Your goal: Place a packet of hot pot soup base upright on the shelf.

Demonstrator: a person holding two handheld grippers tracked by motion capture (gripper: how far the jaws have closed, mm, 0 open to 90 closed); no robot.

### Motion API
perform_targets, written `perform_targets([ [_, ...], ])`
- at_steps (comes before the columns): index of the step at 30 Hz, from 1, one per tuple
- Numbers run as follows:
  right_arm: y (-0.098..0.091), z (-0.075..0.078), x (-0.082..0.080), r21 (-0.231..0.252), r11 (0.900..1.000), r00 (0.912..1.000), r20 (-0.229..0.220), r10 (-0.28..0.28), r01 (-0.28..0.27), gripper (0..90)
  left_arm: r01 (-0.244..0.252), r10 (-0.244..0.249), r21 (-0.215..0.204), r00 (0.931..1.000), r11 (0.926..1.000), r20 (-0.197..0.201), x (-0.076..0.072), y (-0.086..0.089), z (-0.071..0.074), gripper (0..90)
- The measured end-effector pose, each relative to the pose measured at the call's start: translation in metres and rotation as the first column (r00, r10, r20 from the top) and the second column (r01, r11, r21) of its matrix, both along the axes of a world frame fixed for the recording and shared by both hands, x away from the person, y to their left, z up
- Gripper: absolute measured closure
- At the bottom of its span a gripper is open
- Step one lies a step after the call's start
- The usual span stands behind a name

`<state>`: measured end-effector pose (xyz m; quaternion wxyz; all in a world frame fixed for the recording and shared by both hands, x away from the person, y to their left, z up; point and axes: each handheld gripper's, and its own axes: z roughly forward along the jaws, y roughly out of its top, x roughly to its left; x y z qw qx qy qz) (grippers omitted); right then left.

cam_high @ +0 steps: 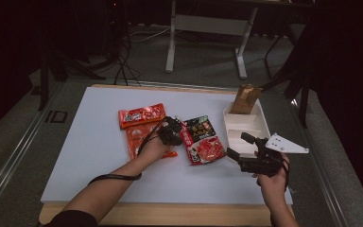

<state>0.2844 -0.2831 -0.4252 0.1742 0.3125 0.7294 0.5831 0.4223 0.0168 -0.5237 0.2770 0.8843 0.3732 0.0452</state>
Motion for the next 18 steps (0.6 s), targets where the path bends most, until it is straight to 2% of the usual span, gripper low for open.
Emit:
perform_targets([
  [6,0.0,-0.001,-0.001,-0.023,0.9997,1.0,0.004,-0.001,0.001,14.3,-0.019,0.019,-0.003,0.9998,0.9998,0.005,0.011,-0.003,0.0,89.4],
  [16,-0.001,-0.002,-0.002,-0.02,0.9998,1.0,0.006,0.0,0.0,14.3,-0.054,0.054,-0.011,0.9985,0.9985,0.007,0.025,-0.01,-0.003,89.4],
  [18,-0.001,-0.002,-0.002,-0.022,0.9998,1.0,0.007,-0.001,0.001,14.3,-0.053,0.053,-0.003,0.9985,0.9986,0.013,0.027,-0.012,-0.003,89.5],
])
